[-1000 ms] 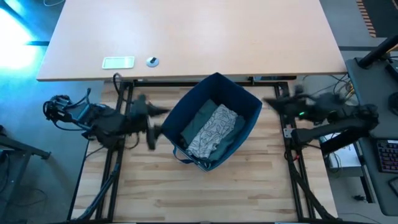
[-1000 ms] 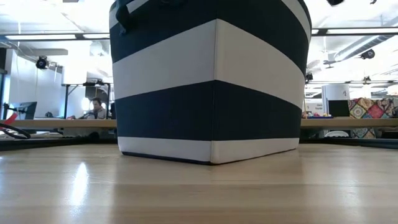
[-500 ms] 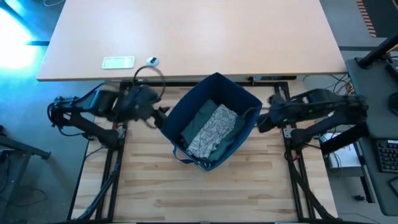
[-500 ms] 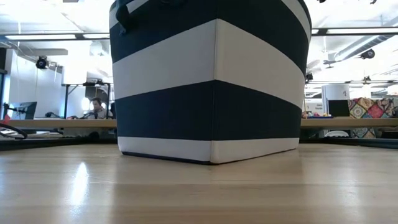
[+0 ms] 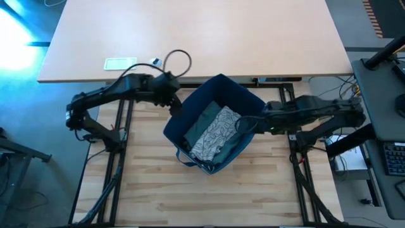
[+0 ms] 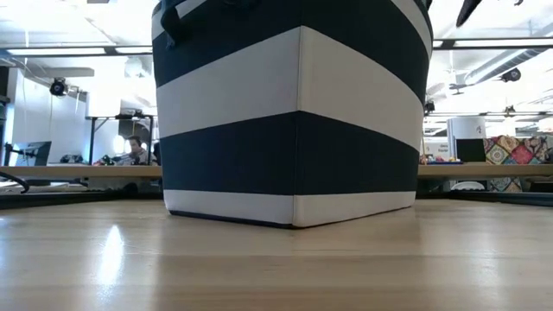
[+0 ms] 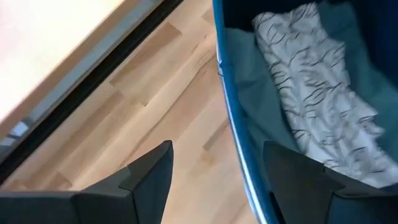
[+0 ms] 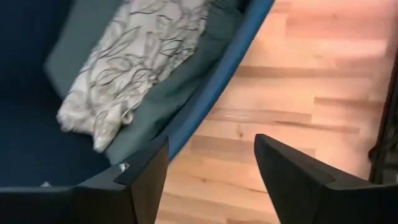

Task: Fold Laundry from Bin
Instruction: Move the blue laundry basket out of the table

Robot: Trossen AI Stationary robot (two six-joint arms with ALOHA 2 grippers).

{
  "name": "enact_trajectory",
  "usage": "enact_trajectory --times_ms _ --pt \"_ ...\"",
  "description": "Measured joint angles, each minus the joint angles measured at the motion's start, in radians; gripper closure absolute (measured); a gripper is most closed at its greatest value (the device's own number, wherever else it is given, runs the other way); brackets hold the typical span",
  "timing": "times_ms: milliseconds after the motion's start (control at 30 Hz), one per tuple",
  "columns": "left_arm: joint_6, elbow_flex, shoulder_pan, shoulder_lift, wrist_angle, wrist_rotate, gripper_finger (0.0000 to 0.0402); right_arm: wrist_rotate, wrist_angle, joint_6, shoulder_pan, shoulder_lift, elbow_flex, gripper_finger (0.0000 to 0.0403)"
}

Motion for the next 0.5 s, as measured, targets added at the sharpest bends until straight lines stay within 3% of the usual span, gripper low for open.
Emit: enact_trajectory --times_ms 133,300,400,500 --pt "0.056 0.000 0.004 0.055 0.015 0.000 0.0170 0.010 0.008 0.087 0.000 0.064 -0.027 0.0172" --pt "0.121 0.000 0.014 0.103 0.028 -0.001 0.0182 0.028 0.156 0.074 -0.005 0.136 -0.052 0.0212" --pt "0.154 0.000 0.024 0.124 0.035 0.000 0.0223 0.028 0.198 0.035 -0.007 0.186 -0.052 0.0249" --pt "0.189 0.000 0.024 0.121 0.078 0.017 0.0298 0.039 0.200 -0.025 -0.010 0.223 -0.031 0.0301"
